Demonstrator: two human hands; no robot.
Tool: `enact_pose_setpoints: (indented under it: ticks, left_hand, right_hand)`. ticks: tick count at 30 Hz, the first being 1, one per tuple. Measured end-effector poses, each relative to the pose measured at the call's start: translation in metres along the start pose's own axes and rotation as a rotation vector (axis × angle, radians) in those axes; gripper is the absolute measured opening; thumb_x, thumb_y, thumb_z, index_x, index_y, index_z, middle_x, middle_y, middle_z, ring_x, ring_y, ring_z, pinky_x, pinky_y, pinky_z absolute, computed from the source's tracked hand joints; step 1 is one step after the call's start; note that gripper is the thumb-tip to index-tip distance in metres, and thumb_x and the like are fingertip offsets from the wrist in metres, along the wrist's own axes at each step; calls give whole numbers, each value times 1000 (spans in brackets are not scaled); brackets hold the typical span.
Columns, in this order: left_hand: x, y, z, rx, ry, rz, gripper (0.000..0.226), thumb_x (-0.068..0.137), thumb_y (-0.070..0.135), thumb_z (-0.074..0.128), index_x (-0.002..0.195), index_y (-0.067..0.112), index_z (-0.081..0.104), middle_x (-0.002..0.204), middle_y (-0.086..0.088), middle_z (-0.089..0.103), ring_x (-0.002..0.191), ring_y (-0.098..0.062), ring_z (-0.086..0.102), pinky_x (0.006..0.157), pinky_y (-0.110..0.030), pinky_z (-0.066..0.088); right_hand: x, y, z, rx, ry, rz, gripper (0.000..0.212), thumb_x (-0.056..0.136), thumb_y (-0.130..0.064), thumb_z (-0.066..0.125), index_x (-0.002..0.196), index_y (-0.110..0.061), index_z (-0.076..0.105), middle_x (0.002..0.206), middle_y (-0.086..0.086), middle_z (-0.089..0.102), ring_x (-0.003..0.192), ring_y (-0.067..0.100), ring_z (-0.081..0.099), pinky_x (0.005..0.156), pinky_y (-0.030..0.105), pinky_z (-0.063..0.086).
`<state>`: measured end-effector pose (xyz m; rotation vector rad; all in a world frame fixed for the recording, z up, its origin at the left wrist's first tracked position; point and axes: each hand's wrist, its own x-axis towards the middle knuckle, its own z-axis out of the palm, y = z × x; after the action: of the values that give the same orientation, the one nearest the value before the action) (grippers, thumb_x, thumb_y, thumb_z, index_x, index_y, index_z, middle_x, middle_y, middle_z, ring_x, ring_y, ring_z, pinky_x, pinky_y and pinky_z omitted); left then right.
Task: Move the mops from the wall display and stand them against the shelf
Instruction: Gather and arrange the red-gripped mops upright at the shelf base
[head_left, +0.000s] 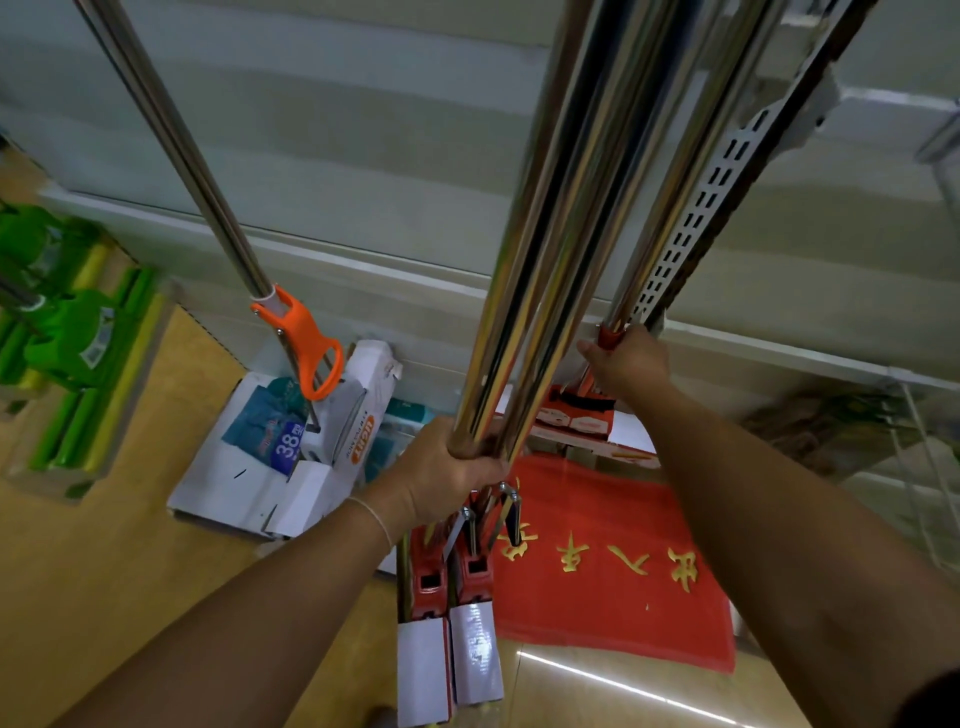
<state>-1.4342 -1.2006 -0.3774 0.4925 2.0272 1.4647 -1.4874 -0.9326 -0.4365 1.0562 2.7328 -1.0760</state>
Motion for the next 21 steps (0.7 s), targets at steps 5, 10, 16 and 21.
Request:
enact_pose_setpoints:
  ticks: [5, 10, 16, 21]
  left_hand:
    - [5, 1, 4, -21, -4, -14, 31, 78, 23, 62, 97, 0, 70, 96, -26, 69, 93, -38, 65, 89, -58, 49]
    - [8, 5, 7, -65, -36, -69, 42, 73, 21, 62, 97, -14, 63, 95, -41, 60, 90, -50, 60, 85, -60, 48]
    - [6, 10, 13, -37, -29, -49, 46, 63, 31, 65, 96, 0, 70, 91, -34, 63, 80, -40, 59, 81, -54, 50]
    - [3, 14, 18, -65, -39, -76, 42, 66, 11, 60, 105, -1, 69, 103, -35, 64, 101, -51, 57, 92, -65, 44]
  right_hand:
    - [0, 4, 1, 29, -27, 24, 53, 88, -54, 64, 120, -12, 61, 106, 10, 69, 93, 27, 64, 73, 33, 48]
    - [-36, 10, -3, -143, -123, 32, 52, 92, -50, 58, 122, -8, 58, 115, 15, 65, 102, 30, 63, 80, 36, 51]
    - [-116, 9, 5, -335, -760, -390, 61, 85, -18, 63, 142, -30, 46, 140, 3, 55, 124, 26, 54, 98, 36, 48]
    - [-137, 21, 12, -84, -780, -386, 52, 90, -17, 64, 138, -28, 46, 128, -1, 58, 112, 21, 58, 95, 38, 52]
